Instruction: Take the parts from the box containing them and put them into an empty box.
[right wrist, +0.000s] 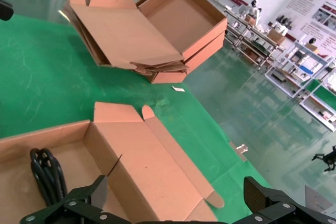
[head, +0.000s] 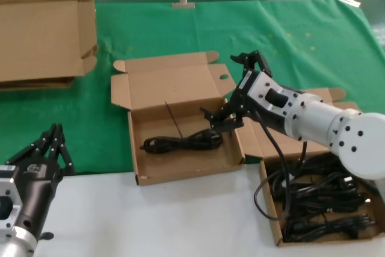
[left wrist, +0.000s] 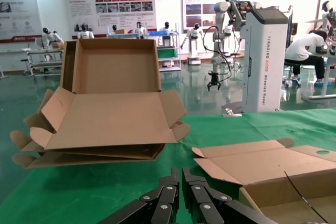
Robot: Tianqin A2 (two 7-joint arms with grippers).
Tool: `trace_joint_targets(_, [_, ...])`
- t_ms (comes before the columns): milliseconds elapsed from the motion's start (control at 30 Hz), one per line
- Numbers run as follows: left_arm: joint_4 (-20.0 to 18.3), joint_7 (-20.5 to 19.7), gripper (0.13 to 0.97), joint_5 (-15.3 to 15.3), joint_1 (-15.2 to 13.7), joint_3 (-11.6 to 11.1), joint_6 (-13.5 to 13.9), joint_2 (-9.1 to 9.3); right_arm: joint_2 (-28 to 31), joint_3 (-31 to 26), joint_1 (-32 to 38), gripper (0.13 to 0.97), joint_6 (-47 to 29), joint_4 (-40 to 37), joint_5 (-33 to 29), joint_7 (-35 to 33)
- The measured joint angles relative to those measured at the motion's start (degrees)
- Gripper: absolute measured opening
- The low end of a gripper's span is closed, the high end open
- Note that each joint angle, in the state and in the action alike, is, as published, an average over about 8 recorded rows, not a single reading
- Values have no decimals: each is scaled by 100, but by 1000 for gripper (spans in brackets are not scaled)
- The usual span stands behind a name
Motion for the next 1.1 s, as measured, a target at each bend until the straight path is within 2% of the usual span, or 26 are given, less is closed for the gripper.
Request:
trace_joint_targets(300, [0, 0, 172, 0, 0, 0, 0, 0, 21, 162, -396, 780, 302, 172, 442, -147])
trace_joint_targets(567, [0, 0, 193, -1, 0, 0, 0, 0, 46, 355, -865, 966, 658, 378, 965, -318])
trace_joint_targets(700, [0, 0, 206, -1, 0, 0, 0, 0, 58, 452, -1104, 966, 841, 481, 1232, -405])
trace_joint_targets(1000, [0, 0, 305, -1, 0, 0, 0, 0, 86, 674, -1640, 966, 1250, 717, 1832, -601])
trace_joint_targets(1100, [0, 0, 367, -1, 0, 0, 0, 0, 96, 747, -1819, 966, 1388, 795, 2034, -667])
